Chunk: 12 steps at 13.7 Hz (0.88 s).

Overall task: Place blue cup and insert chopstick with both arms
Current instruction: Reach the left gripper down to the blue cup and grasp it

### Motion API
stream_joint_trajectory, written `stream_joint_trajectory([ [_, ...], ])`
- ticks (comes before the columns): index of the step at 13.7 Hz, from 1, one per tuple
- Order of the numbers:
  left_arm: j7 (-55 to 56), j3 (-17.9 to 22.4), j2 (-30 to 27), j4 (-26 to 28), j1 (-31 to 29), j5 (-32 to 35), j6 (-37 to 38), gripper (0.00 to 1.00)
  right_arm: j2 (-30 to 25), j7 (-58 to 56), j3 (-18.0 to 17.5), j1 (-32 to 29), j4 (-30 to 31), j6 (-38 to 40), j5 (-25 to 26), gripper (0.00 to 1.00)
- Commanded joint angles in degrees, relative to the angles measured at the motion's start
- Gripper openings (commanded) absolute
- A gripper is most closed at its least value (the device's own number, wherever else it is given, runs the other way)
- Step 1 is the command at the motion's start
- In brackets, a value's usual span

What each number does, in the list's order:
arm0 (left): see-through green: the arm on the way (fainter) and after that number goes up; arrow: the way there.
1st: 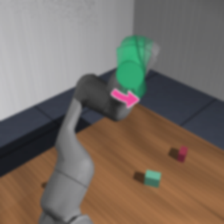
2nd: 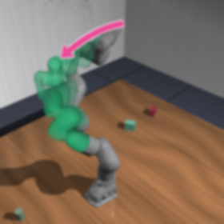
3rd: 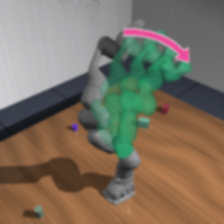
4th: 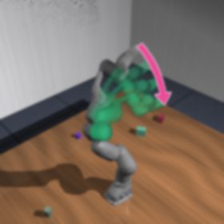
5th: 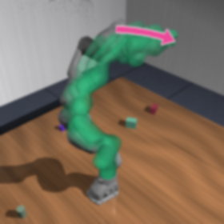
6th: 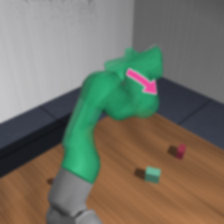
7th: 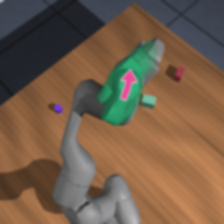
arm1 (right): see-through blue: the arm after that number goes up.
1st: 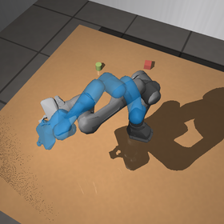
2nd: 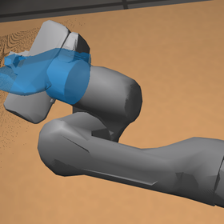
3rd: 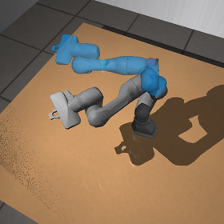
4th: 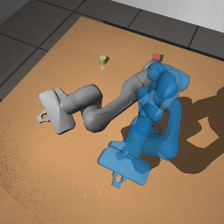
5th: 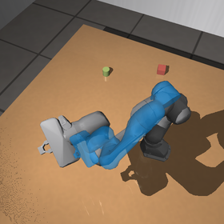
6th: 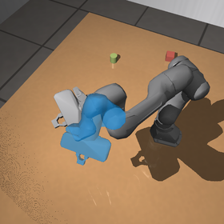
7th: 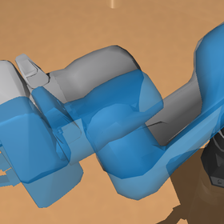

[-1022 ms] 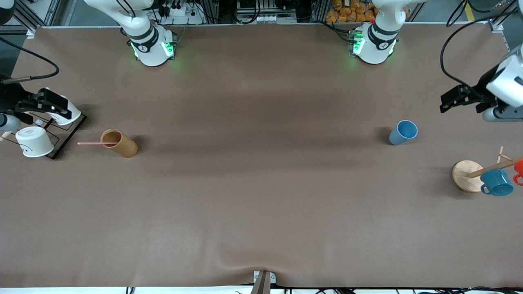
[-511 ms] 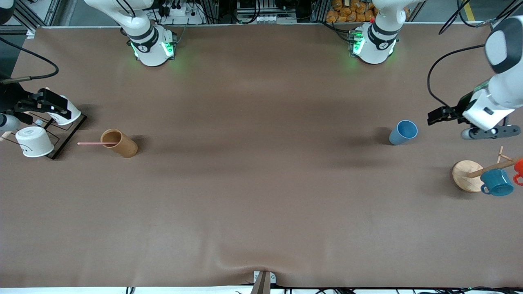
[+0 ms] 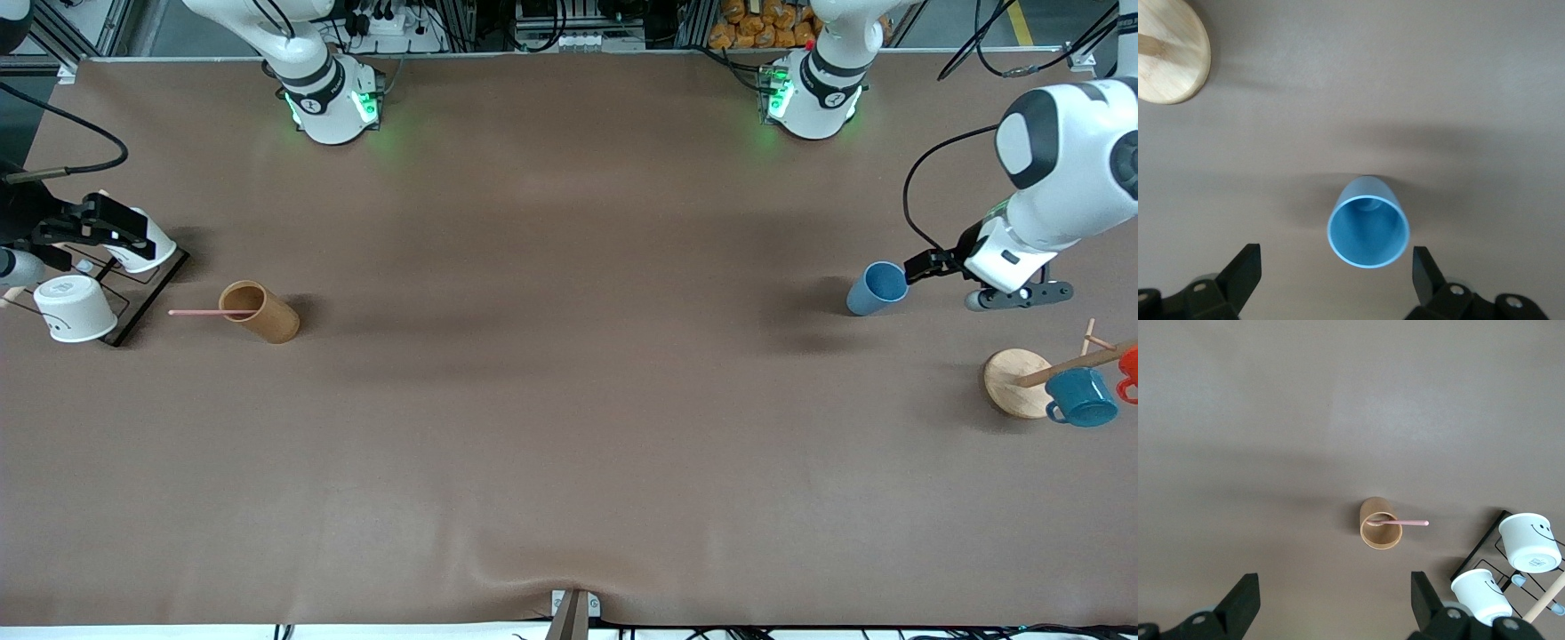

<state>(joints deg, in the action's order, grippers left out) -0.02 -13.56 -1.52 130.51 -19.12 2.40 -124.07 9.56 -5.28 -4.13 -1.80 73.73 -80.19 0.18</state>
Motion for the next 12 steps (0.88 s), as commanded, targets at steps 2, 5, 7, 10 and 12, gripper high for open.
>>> stream_joint_trajectory([
  [2,-0.2,-0.6,2.4,0.4,-0.5,2.9,-2.9,1.00,0.9,-0.7,-0.8,-0.9,-1.8,1.0,0.8,1.00],
  [5,-0.2,-0.6,4.4,0.5,-0.7,3.0,-3.7,1.00,1.0,-0.8,-0.9,-1.3,-1.8,1.0,0.7,1.00],
  [7,-0.2,-0.5,6.1,0.5,-0.7,3.1,-3.9,1.00,1.0,-0.9,-0.9,-1.3,-1.7,1.0,0.7,1.00],
  [10,-0.3,-0.5,7.7,0.6,-1.8,3.3,-4.9,1.00,1.7,-0.8,-1.0,-1.0,-1.2,1.0,0.8,1.00],
  [12,-0.3,-0.5,8.4,0.6,-2.3,3.4,-5.0,1.00,2.0,-0.8,-1.0,-0.7,-0.1,0.9,0.8,1.00],
])
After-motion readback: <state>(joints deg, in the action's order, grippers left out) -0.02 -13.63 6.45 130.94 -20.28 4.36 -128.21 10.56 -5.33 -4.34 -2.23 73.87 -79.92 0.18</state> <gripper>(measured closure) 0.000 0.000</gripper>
